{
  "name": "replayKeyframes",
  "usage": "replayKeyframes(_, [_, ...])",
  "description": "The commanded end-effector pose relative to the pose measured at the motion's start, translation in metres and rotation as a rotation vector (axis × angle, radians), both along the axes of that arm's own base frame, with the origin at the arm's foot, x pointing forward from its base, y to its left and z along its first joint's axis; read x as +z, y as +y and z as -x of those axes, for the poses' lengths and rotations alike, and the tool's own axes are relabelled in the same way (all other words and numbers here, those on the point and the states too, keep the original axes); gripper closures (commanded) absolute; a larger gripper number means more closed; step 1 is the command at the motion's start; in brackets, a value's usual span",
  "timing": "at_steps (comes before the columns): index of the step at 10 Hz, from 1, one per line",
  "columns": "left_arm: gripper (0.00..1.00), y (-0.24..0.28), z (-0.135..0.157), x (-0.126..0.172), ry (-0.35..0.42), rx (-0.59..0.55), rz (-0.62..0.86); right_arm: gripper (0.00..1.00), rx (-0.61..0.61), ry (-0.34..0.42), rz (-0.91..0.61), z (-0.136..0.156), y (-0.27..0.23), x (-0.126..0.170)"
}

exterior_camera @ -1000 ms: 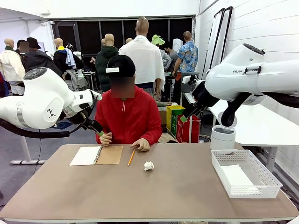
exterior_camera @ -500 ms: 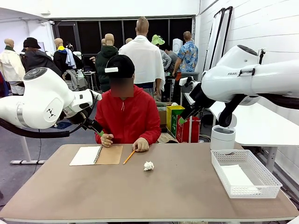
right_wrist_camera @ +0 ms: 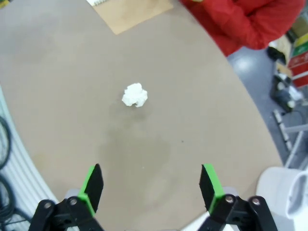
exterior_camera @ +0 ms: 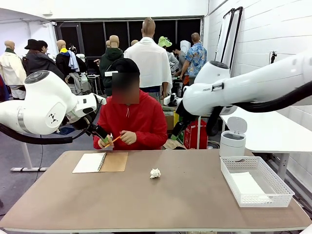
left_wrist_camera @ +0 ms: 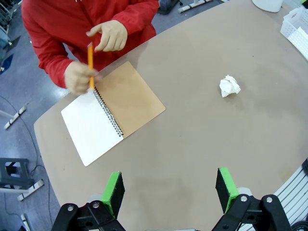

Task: Sort the paper based on its condition.
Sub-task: If a person hands you a paper, place it in the Organizing basket , and if it's crumpled, put it in the Trash can.

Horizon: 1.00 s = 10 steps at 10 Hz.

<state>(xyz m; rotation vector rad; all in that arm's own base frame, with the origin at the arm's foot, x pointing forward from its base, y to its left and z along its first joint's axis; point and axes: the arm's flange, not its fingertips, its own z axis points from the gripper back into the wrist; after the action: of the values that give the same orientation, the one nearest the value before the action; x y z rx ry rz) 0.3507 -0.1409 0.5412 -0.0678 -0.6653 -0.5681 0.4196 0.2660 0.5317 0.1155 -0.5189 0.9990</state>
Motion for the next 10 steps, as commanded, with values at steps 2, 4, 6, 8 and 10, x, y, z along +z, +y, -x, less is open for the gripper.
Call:
replayKeyframes(2, [0.00,0.001,0.000,0.000,-0.004,0.001,0.003,0.00,0.057,0.000,0.049,-0.018,0.014,-0.025])
replayKeyframes(4, [0.00,0.001,0.000,0.000,-0.004,0.001,0.003,0.00,0.053,0.024,0.052,-0.018,0.018,-0.030])
replayKeyframes(6, [0.00,0.001,0.000,0.000,-0.004,0.001,0.003,0.00,0.048,0.033,0.036,-0.013,0.016,-0.032])
replayKeyframes(8, [0.00,0.001,0.000,0.000,-0.004,0.001,0.003,0.00,0.048,0.033,0.036,-0.013,0.016,-0.032])
replayKeyframes(10, [0.00,0.001,0.000,0.000,-0.004,0.001,0.003,0.00,0.049,0.034,0.039,-0.013,0.017,-0.034])
